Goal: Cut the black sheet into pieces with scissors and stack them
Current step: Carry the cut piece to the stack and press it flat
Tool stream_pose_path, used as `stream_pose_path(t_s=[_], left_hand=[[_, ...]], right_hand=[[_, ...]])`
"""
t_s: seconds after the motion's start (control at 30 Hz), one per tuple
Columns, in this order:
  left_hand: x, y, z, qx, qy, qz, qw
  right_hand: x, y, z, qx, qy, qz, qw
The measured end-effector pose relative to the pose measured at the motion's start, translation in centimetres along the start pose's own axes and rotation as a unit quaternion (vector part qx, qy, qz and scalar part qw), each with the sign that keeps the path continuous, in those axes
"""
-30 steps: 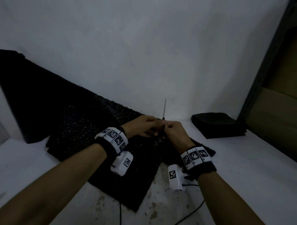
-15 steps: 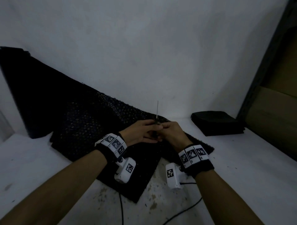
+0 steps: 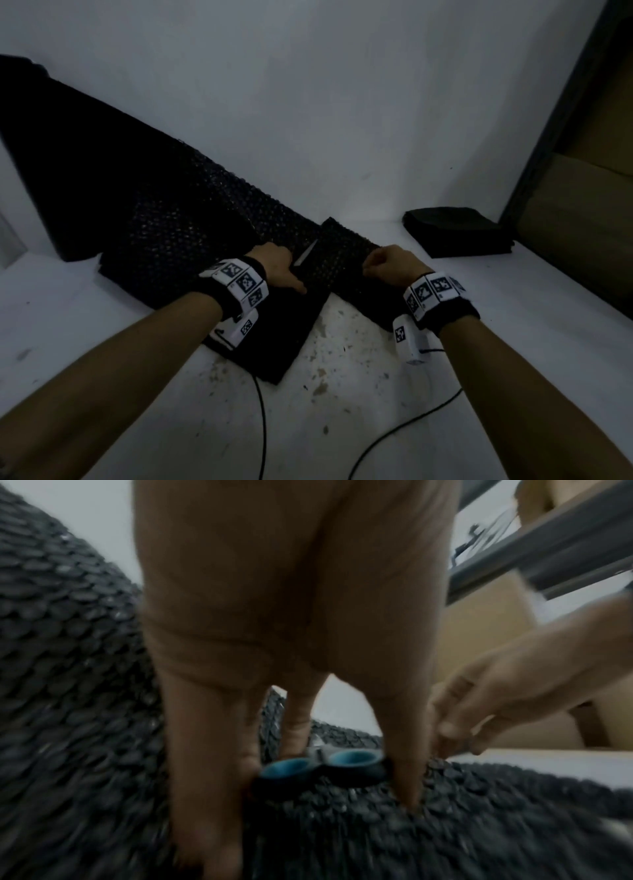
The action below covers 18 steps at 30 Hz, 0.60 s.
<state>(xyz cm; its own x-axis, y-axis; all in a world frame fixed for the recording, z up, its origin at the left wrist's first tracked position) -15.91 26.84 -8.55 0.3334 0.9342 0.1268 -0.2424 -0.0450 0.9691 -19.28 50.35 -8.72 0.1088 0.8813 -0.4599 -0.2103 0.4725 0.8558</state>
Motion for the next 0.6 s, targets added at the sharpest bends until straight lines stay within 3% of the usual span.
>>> stream_pose_path(t_s=[0.1,0.37,0.53,0.6], left_hand=[[-1.5,-1.1,-0.3,0.001,0.046,-0.042,0.998],[-5.6,-0.7,0.5,0.003,0.134,-0.052,0.990],[-5.9,-0.8,0.8,-0.003,0.141,-0.068,0.988],[-4.5,0.0,1.1,0.034,0.127,-0.102,0.986]], right_hand=[[1.2,-2.2,0.8,-0.077,-0.012,0.116,0.990],[2.1,-3.5,0.8,-0.053,-0.041,0.236,0.969],[1.5,-3.2,1.7,-0.061,-0.006,0.162,0.985],[1.8,-2.8,1.9,-0.070,-0.011,0.145,0.987]])
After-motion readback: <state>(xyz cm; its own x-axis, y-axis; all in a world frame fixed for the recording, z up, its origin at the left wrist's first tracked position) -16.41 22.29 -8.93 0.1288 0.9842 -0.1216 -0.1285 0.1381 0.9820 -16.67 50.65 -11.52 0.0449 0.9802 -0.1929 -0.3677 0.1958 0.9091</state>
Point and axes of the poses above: each hand's wrist, its own z-axis away from the middle knuckle, its own y-axis out of the back of the hand, x = y × z, the point moved 8 cm from there along -z, towards the middle knuckle, and after that the axes turned 14 degrees about -y, right-handed, at the moved point
